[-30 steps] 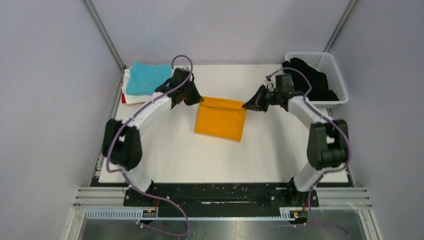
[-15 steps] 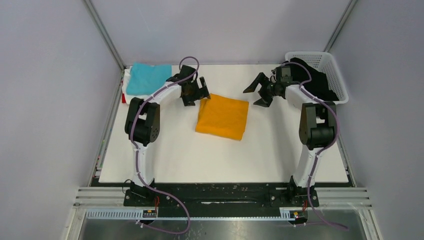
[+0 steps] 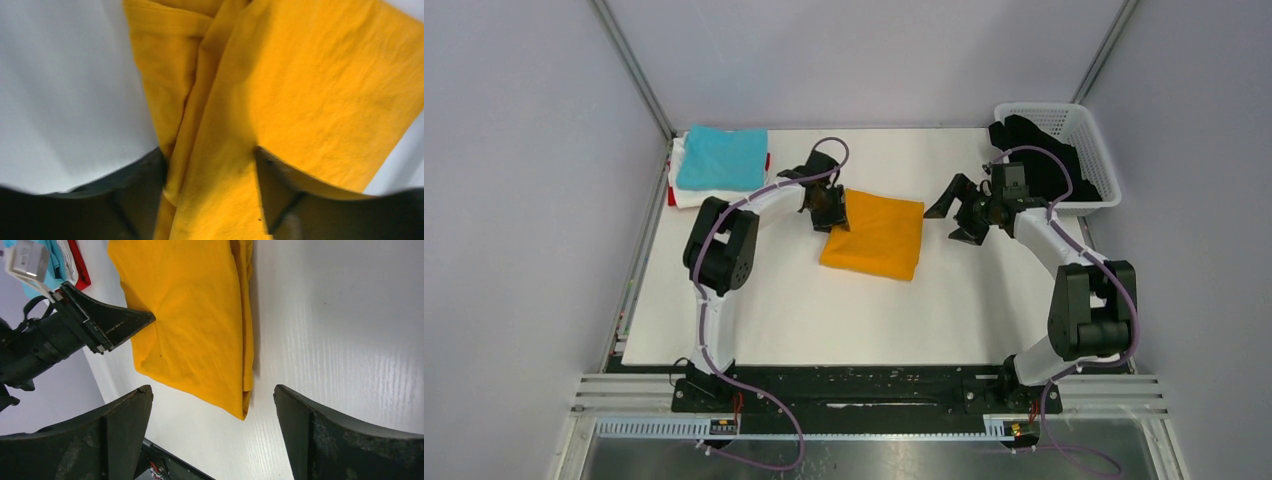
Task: Fold and stack the t-shirts
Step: Put the neatly folded tshirt into the corner of the board with the left arm
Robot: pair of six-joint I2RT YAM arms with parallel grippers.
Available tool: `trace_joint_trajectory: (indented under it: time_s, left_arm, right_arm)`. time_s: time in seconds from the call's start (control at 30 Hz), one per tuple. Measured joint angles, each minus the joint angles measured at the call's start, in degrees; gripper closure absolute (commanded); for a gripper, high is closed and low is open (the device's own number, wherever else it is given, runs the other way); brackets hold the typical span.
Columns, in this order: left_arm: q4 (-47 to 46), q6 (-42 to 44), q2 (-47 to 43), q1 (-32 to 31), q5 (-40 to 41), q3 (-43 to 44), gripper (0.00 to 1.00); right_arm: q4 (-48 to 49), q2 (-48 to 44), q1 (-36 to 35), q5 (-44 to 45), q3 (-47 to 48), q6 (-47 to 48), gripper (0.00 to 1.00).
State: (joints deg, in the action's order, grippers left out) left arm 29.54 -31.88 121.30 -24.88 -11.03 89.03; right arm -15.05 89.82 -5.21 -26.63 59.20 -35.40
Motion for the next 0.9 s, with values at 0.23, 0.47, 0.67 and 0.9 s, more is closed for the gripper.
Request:
trace_joint_trajectory:
  time_s: [0.23,0.47,0.67,0.9]
  left_arm:
    - [7.41,0.63,3.72,-4.55,11.54,7.58,1.0]
    - [14.75,6.8,8.22,-4.37,31.52,18.78,1.0]
    - [15.13,15.15,8.33,-0.59,41.86,25.46,1.0]
    - [10.05,29.11,8.33,3.98,47.06,29.99,1.0]
  right_arm:
    - [-0.5,-4.46,0.0,2.01,-1.84,2.21,0.01]
    - [-1.07,-6.8,0.0,6.54,-3.39,4.83,0.0]
    - [-1.18,-9.16,0.0,11.17,-4.02,6.03,0.01]
    - [-1.18,-9.49,0.0,14.03,-4.2,7.04,0.01]
